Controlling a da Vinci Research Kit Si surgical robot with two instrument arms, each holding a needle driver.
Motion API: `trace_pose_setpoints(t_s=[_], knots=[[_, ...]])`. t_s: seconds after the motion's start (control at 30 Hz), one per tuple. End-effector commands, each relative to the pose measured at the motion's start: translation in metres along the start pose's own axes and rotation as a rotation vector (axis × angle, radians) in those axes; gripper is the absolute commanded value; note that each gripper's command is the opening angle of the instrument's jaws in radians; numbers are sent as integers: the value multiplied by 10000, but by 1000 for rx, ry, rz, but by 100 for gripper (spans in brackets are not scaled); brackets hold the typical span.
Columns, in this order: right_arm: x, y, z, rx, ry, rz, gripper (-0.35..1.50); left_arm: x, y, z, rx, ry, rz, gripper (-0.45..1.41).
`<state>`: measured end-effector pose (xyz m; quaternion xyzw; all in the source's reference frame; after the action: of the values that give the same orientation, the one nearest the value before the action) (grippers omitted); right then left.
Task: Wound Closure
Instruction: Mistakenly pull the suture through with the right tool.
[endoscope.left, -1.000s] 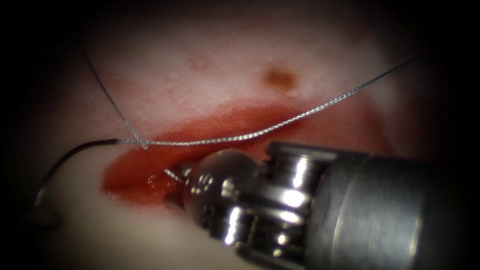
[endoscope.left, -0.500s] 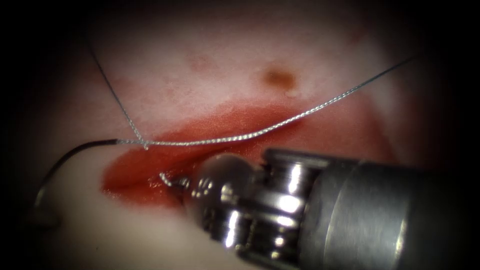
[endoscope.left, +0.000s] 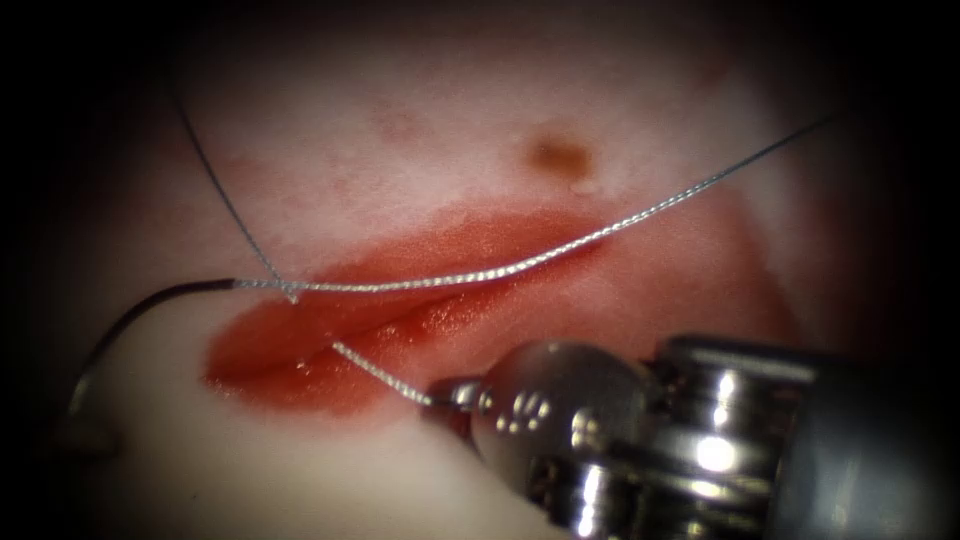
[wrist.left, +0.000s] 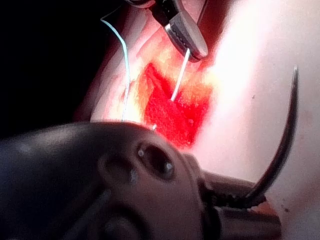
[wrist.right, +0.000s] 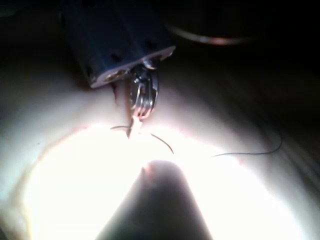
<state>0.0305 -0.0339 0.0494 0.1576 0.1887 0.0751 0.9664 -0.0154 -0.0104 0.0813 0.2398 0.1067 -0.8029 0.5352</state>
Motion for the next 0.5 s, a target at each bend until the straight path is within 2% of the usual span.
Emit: trace_pose_setpoints(t_s=[0.03, 0.17, 0.27, 0.4, 0.5], knots=[[0, 2, -4, 5, -19, 11, -35, -7, -8, -5, 4, -5, 1, -45], [-33, -1, -14, 3, -25, 37, -35, -7, -8, -5, 4, -5, 0, -45], [-70, -3, -30, 5, -24, 72, -35, -7, -8, -5, 4, -5, 0, -45], [-100, -8, -43, -7, -38, 101, -35, -7, -8, -5, 4, -5, 0, -45], [-134, -15, -55, -13, -62, 130, -35, -6, -8, -5, 4, -5, -1, -45]])
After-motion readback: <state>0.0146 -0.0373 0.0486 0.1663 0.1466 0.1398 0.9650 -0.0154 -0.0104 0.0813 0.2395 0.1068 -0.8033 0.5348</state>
